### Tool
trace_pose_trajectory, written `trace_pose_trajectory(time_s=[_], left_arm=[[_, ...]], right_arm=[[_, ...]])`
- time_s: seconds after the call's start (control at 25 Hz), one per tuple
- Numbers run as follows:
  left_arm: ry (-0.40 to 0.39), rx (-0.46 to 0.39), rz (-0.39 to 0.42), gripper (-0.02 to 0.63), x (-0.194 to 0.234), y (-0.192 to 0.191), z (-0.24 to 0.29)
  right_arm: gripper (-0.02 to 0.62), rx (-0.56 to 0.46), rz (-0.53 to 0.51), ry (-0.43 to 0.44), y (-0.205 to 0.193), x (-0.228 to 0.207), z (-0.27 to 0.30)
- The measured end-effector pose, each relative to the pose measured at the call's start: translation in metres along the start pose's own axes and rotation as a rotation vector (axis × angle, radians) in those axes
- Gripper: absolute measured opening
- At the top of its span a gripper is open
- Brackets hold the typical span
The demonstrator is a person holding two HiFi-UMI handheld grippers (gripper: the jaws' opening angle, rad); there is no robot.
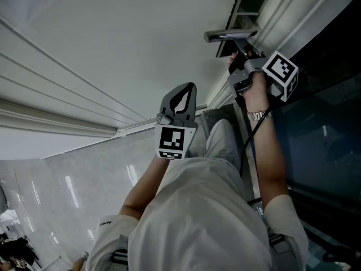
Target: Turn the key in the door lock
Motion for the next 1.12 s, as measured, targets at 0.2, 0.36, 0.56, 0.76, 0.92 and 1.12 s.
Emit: trace_pose_trajectory(time_s=[0.2,0.36,0.56,0.76,0.92,1.12], left_arm=[[-0.005,0.0,0.002,0.009,0.0,-0.001,0.002],[-0.008,0.001,-0.001,0.009,-0.001,0.0,0.002],[-0.019,0.003,-0.001,0.009,-0.006,-0.002,0.004],[-0.013,-0.005,0.002,0.009,-0.005,0.0,0.006],[-0.009,-0.011,0.005,0.009,-0.005,0.003,0.004],[-0.011,-0.009,0.005,0.009,-0.007,0.003,0.001]], right_arm=[[0.045,0.064,-0.191,-0.002,-0.001,-0.003,0.003],[0.121,0.108,-0.305,0.002,-0.005,-0.007,0.0],[0.149,0.114,-0.467,-0.007,-0.006,-0.009,-0.005],[0.149,0.07,-0.807,-0.068,-0.01,0.004,-0.012],[0.149,0.055,-1.023,-0.106,-0.015,0.012,-0.016],[0.165,0.016,-1.437,-0.215,-0.026,0.02,-0.017]])
Point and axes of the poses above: the fingertips, and each gripper's own axes: z forward along the fingers, x to its left, y out of its top, the point moved 9 cm from there along -z, backward along the fingers, and after that the axes turned 13 degrees about z, right-handed, at the moved point
